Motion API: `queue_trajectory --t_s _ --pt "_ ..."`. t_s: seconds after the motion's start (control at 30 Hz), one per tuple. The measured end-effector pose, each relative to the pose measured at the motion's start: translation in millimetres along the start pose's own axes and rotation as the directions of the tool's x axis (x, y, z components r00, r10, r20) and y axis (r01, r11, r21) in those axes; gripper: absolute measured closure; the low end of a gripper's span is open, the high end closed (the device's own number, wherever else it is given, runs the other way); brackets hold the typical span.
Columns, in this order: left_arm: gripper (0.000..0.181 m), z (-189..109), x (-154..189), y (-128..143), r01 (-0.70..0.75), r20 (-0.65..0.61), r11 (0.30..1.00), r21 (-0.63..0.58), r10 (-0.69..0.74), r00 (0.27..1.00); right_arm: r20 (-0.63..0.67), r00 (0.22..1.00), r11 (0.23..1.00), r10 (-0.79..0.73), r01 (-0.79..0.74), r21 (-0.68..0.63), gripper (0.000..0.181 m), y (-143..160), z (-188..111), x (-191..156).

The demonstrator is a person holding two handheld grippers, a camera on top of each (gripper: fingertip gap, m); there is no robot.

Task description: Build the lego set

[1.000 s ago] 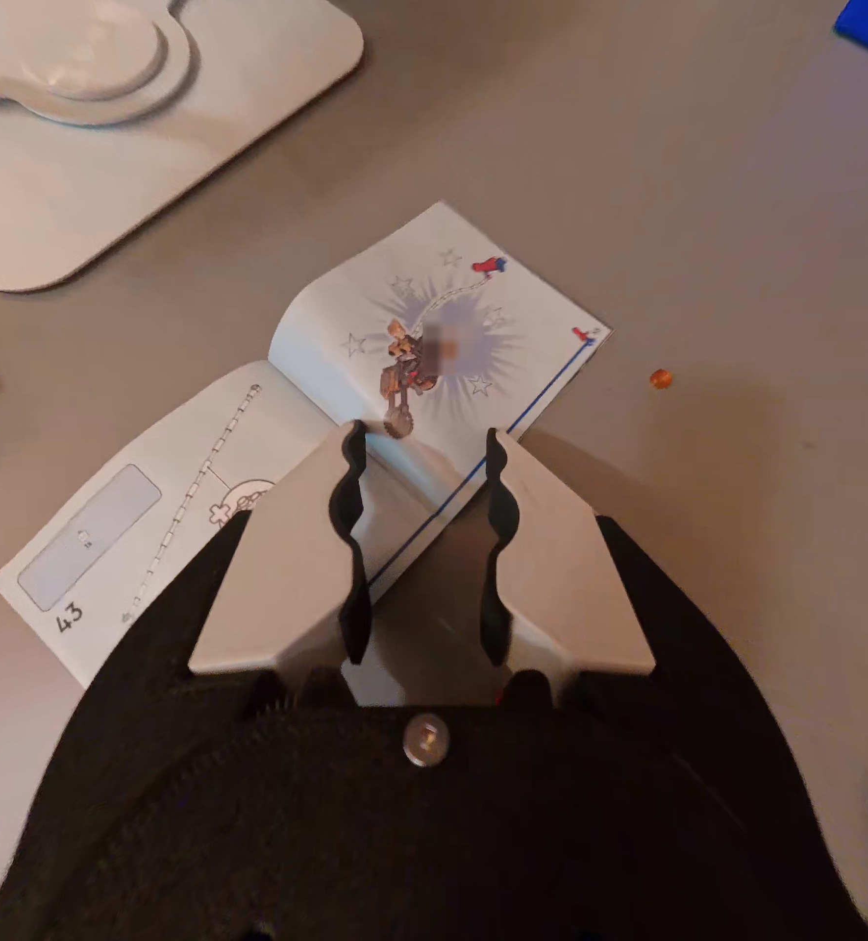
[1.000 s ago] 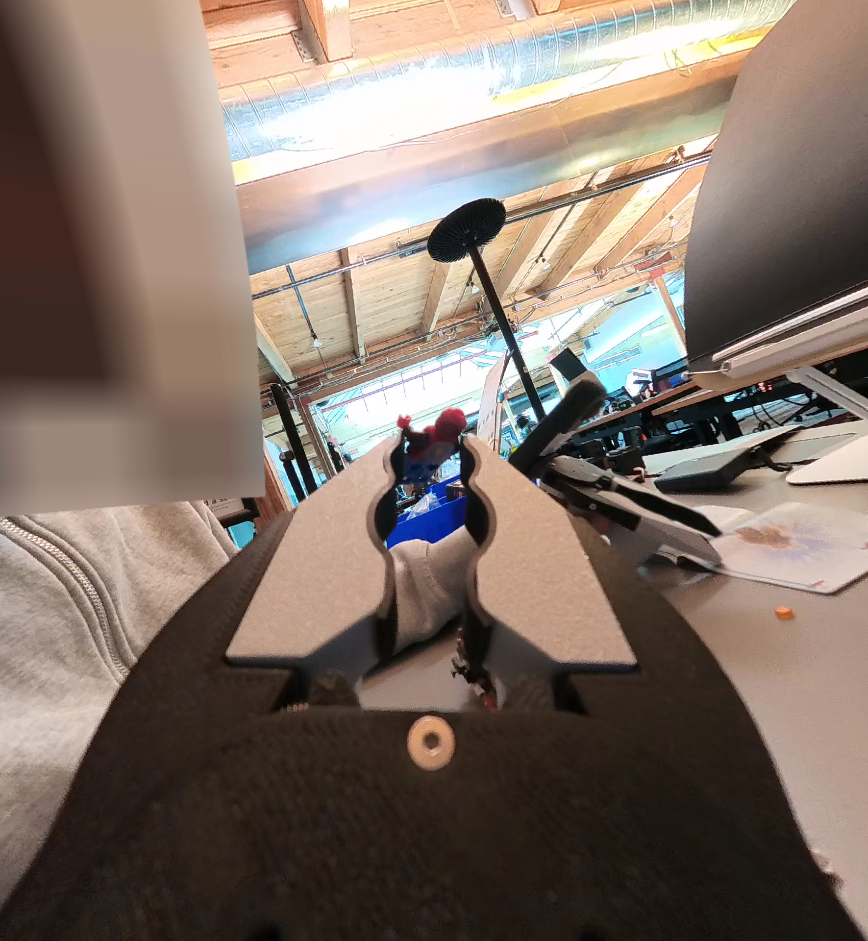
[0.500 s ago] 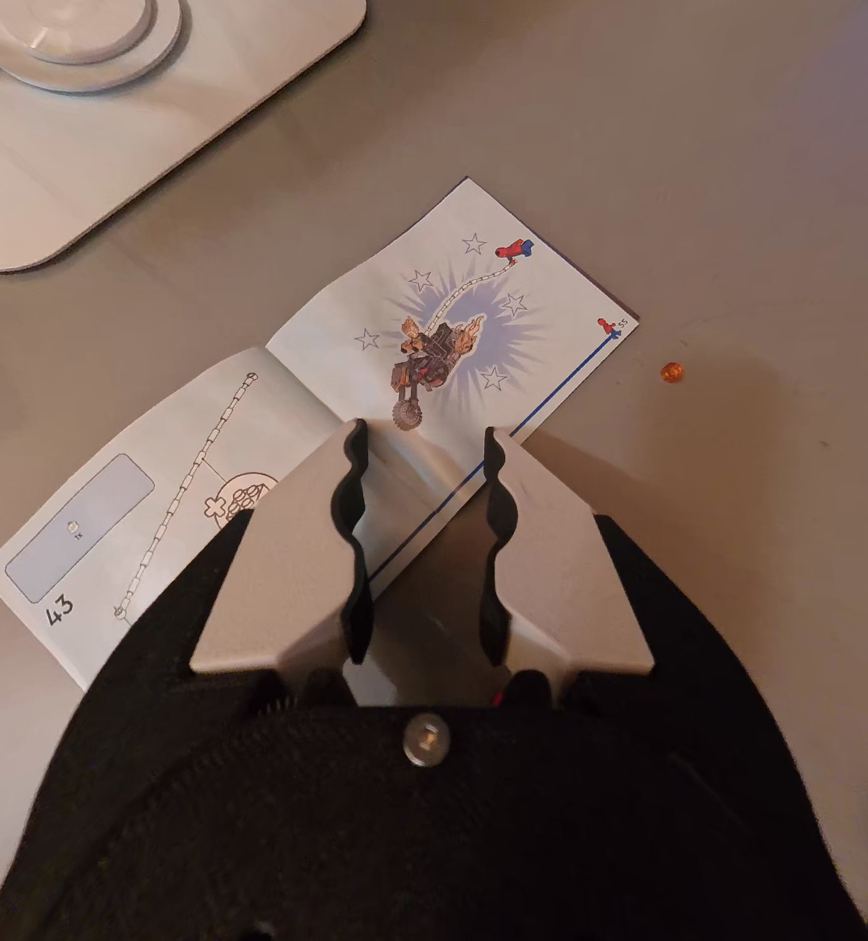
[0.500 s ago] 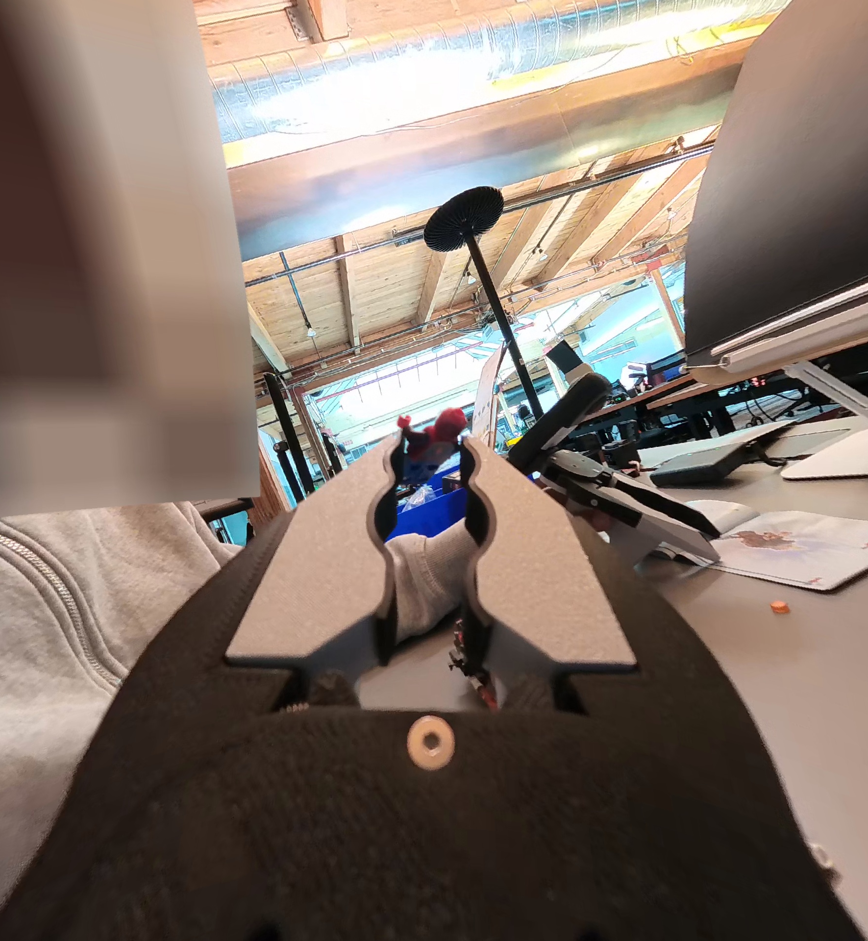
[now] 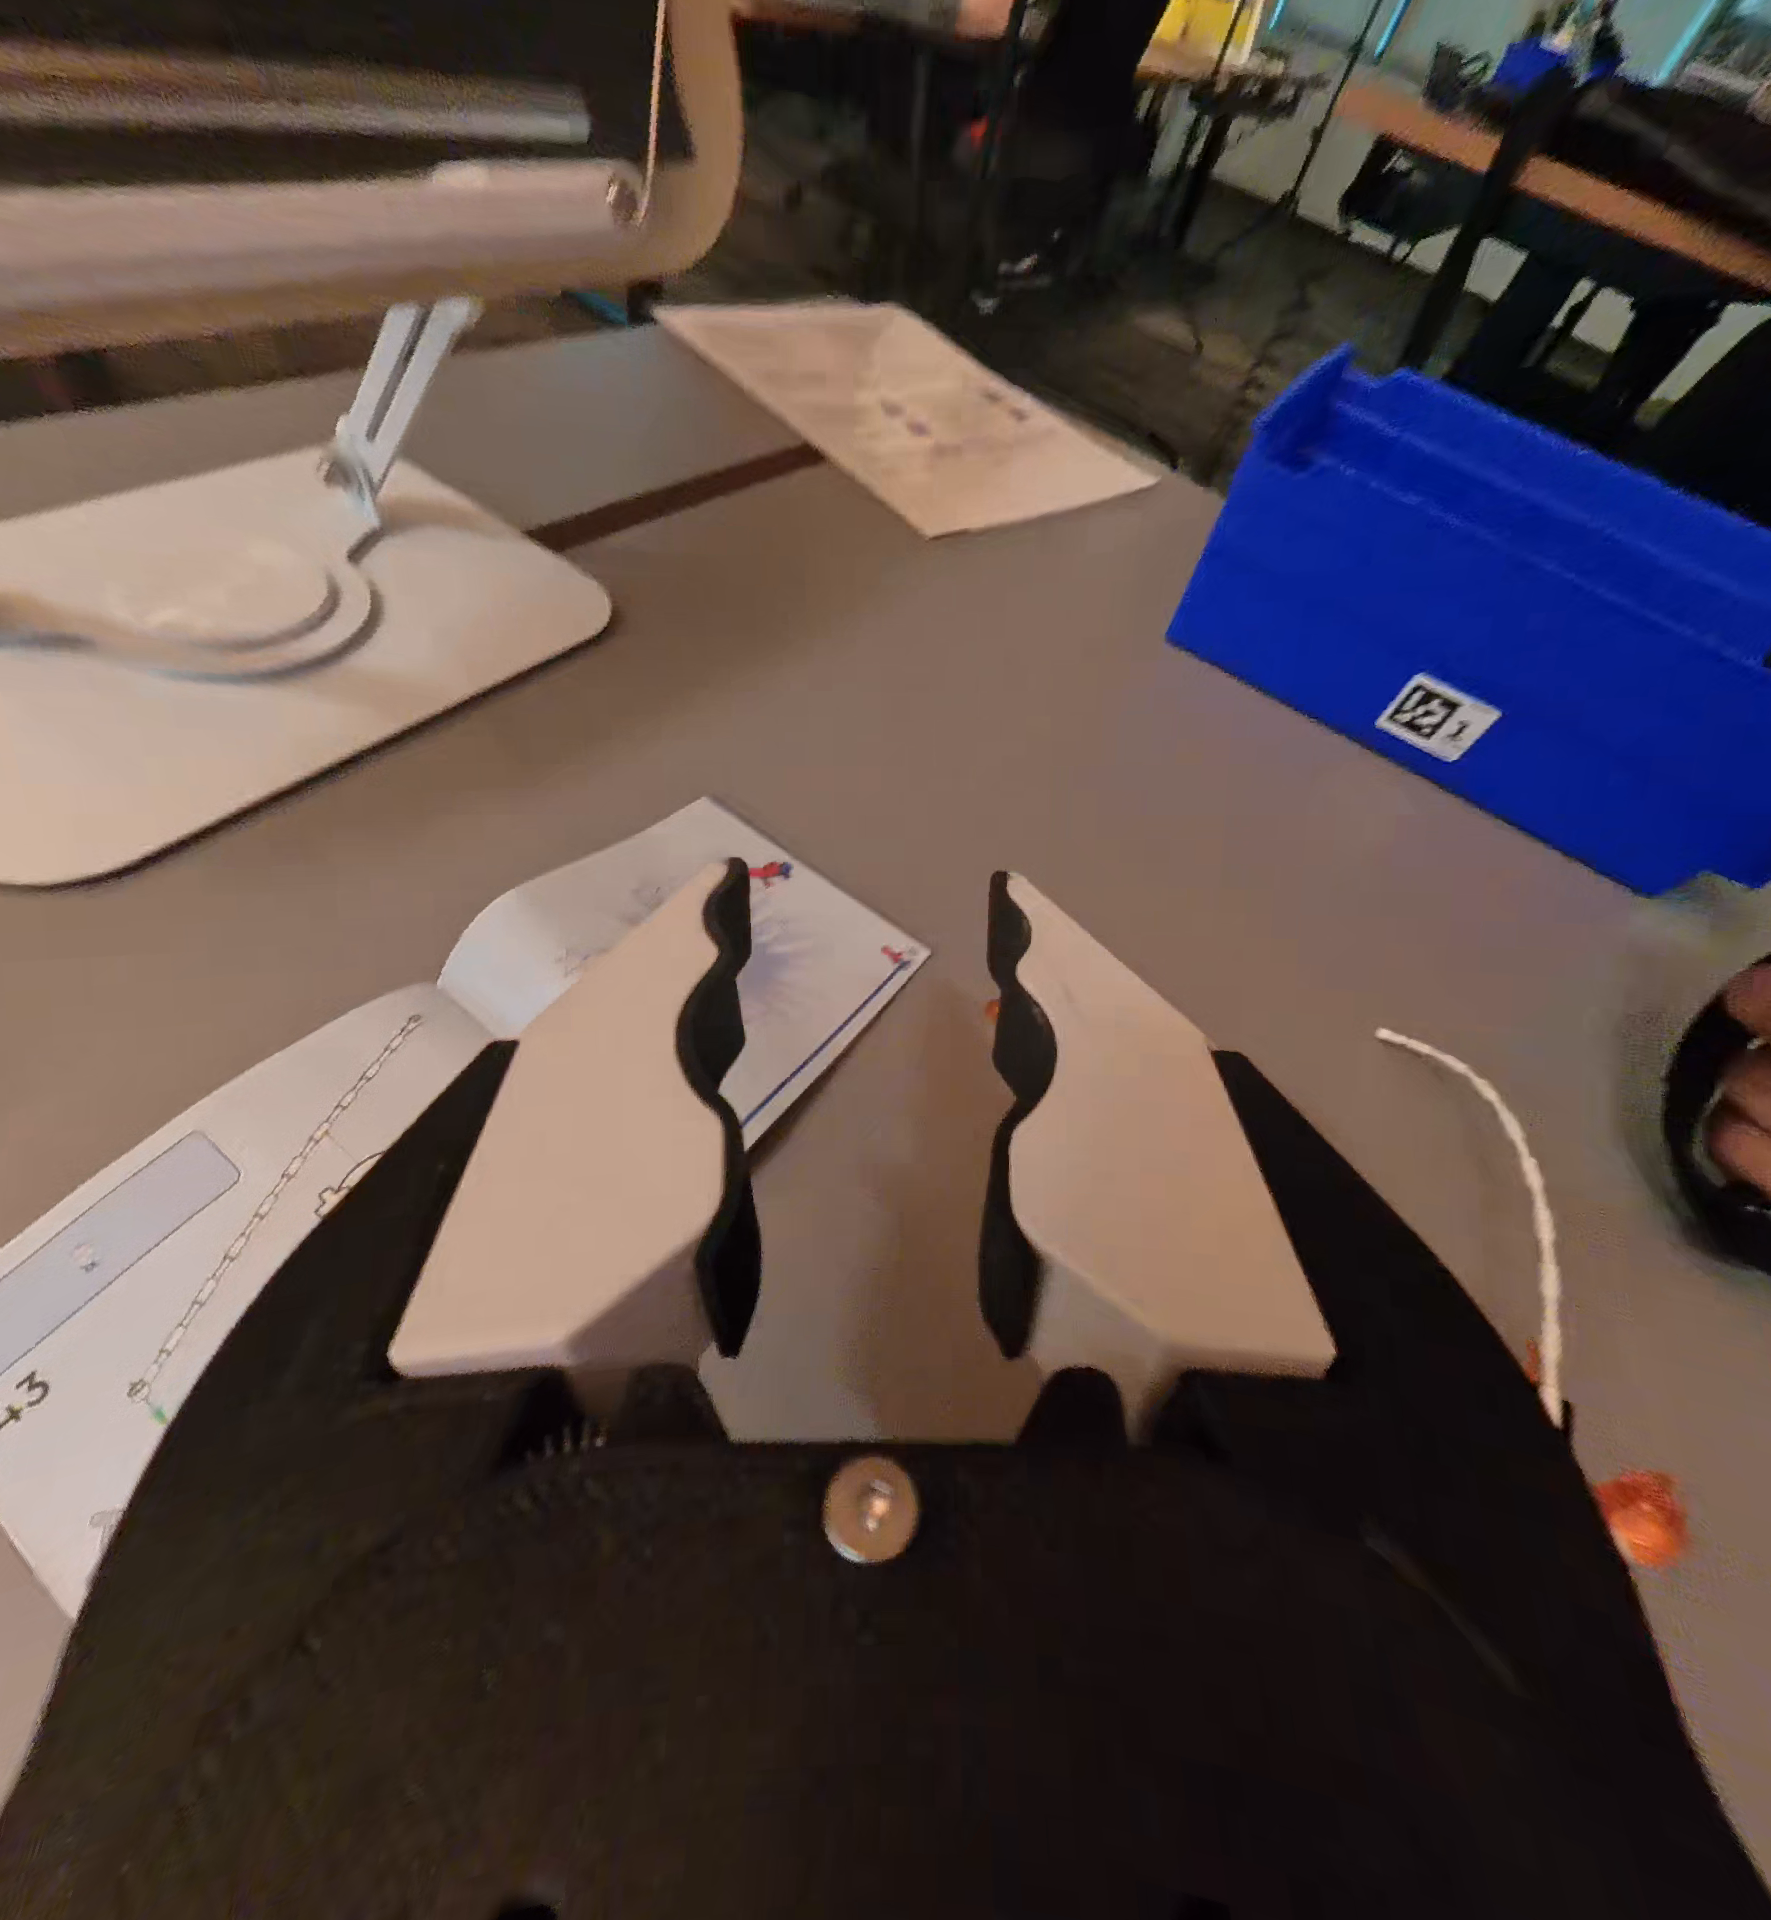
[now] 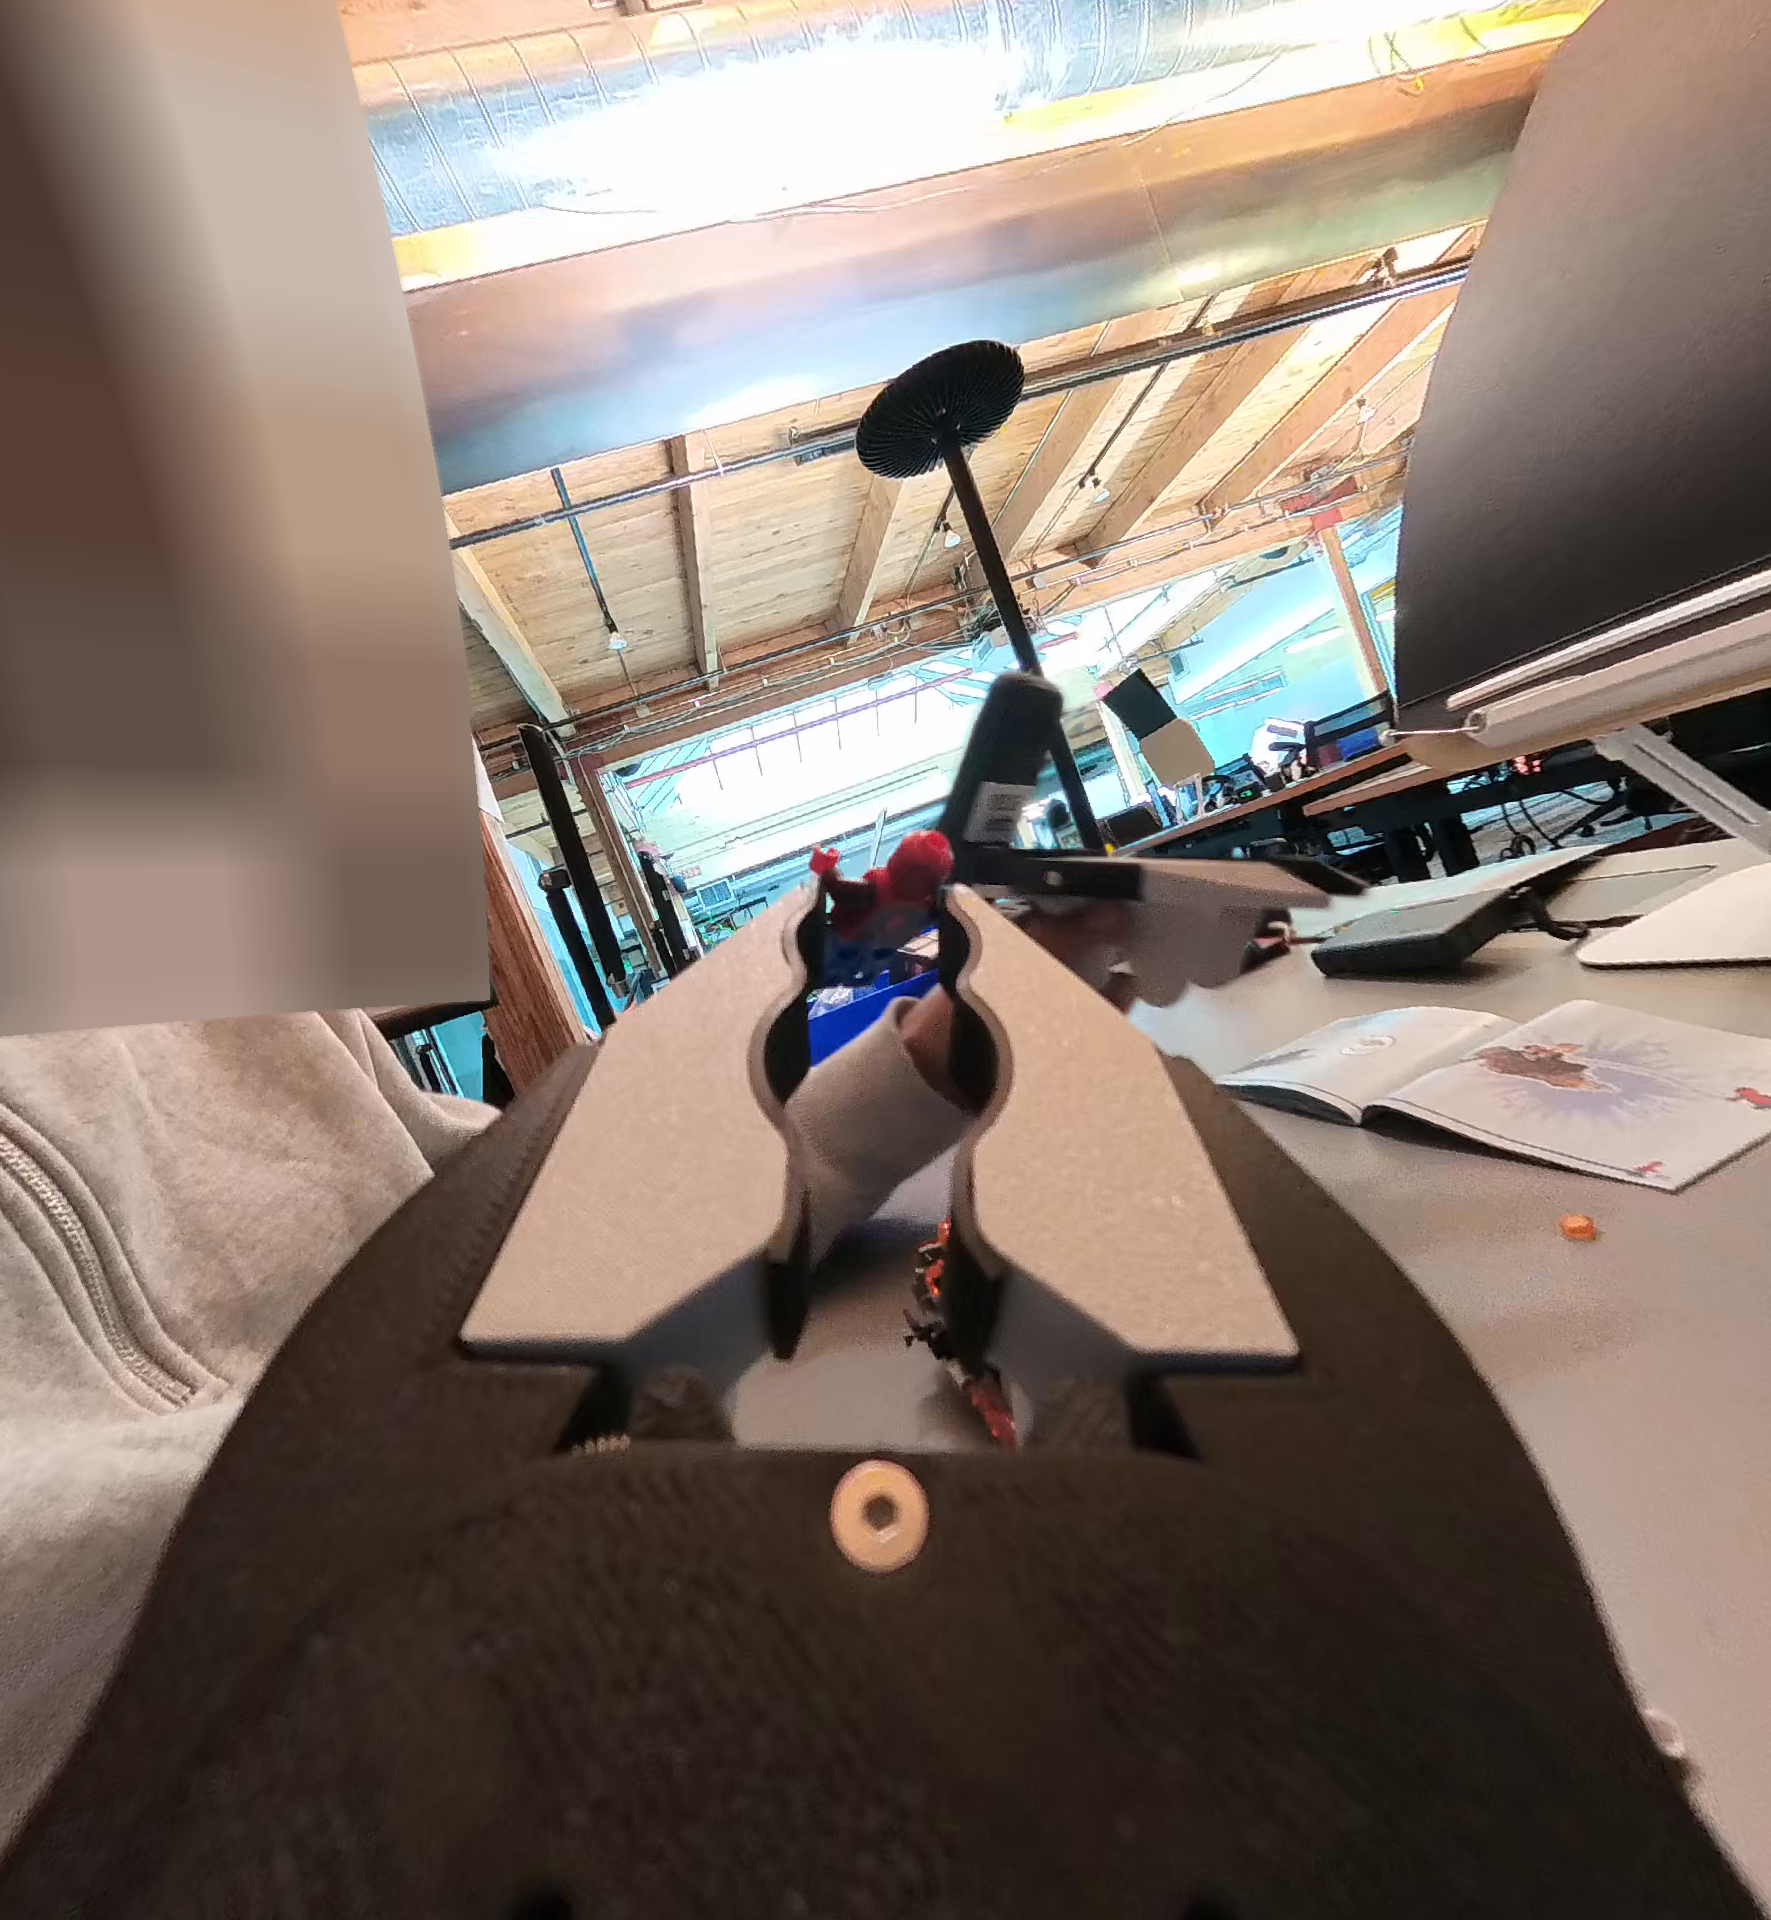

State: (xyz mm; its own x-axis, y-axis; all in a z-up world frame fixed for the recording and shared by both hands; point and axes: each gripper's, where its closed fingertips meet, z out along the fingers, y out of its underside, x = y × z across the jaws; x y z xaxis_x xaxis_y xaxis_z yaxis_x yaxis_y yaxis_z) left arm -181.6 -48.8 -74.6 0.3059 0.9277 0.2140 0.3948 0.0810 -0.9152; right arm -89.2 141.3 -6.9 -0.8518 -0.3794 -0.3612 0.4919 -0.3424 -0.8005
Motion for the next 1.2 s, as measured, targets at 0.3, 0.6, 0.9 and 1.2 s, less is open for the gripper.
queue_trajectory --t_s 0.3,0.6,0.9,1.2 --pt "0.148 -42 116 -1 0.010 -0.513 0.998 0.063 0.023 0.858 -0.051 0.995 0.993 -0.089 0.085 -0.078 0.163 12 6 2" --pt "0.136 -34 174 34 0.019 -0.739 0.993 -0.114 -0.098 0.667 -0.044 0.995 0.991 -0.094 0.089 -0.102 0.163 17 9 1" --pt "0.132 -32 197 48 -0.017 -0.771 0.984 -0.179 -0.129 0.624 -0.026 0.999 0.994 -0.038 0.035 -0.103 0.163 20 12 3" --pt "0.154 -34 202 55 -0.018 -0.792 0.974 -0.225 -0.172 0.586 -0.032 0.998 0.988 -0.048 0.043 -0.150 0.163 30 17 4"
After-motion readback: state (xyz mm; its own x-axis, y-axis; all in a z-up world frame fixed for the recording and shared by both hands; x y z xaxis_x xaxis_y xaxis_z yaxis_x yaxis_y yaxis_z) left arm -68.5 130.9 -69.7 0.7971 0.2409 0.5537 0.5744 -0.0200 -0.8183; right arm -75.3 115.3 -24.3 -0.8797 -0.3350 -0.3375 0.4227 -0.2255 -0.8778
